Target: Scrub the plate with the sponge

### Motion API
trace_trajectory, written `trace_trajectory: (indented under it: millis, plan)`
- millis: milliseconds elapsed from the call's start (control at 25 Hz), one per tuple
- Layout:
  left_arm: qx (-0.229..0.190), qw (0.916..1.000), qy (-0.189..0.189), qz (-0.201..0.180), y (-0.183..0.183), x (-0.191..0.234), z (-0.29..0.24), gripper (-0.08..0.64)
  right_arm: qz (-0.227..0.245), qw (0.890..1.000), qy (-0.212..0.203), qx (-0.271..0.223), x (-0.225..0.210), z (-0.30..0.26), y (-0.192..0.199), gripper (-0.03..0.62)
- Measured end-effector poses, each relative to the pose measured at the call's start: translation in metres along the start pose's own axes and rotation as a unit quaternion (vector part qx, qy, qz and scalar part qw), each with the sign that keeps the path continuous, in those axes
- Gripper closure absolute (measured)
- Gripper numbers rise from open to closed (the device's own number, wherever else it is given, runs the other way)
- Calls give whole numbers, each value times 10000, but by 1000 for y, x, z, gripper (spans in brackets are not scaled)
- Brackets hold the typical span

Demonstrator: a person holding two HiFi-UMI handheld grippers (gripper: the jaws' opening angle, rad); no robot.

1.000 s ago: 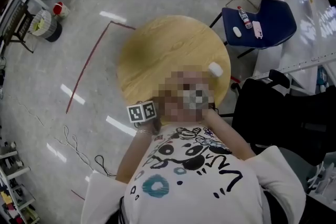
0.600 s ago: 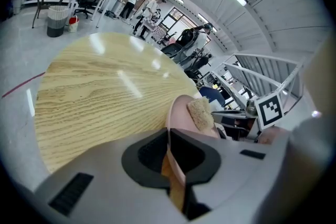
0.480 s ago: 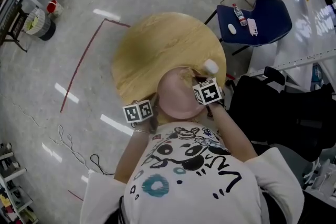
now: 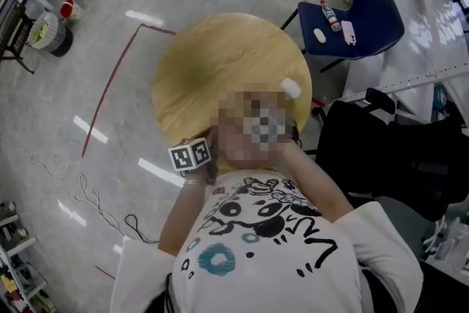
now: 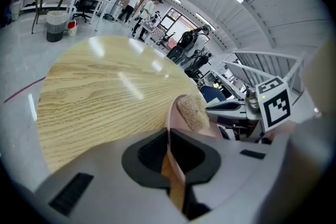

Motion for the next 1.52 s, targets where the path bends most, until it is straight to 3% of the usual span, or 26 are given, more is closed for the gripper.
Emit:
trace_trajectory:
  millis: [280, 720, 1080, 1520]
  plan:
    - [-134, 9999, -93, 51, 2, 2, -1, 534, -320, 9988, 343, 107, -29, 13, 30, 551]
    - [-325, 9992, -165, 173, 7, 2, -1, 534, -390, 9982, 402, 233, -32, 39, 79, 551]
    - [-329, 9992, -200, 146, 7, -1, -2, 534, -383, 9984, -323, 245, -4, 52, 108, 551]
    - [-312, 9992, -248, 86, 6, -2, -1, 534, -535, 9921, -1138, 28, 51, 43, 93, 551]
Point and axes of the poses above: the fingertips, and each gripper's own axes: z backward along the fingers, x to its left, y out of its underside, the point moved 5 cm from there along z, backward along the fingers
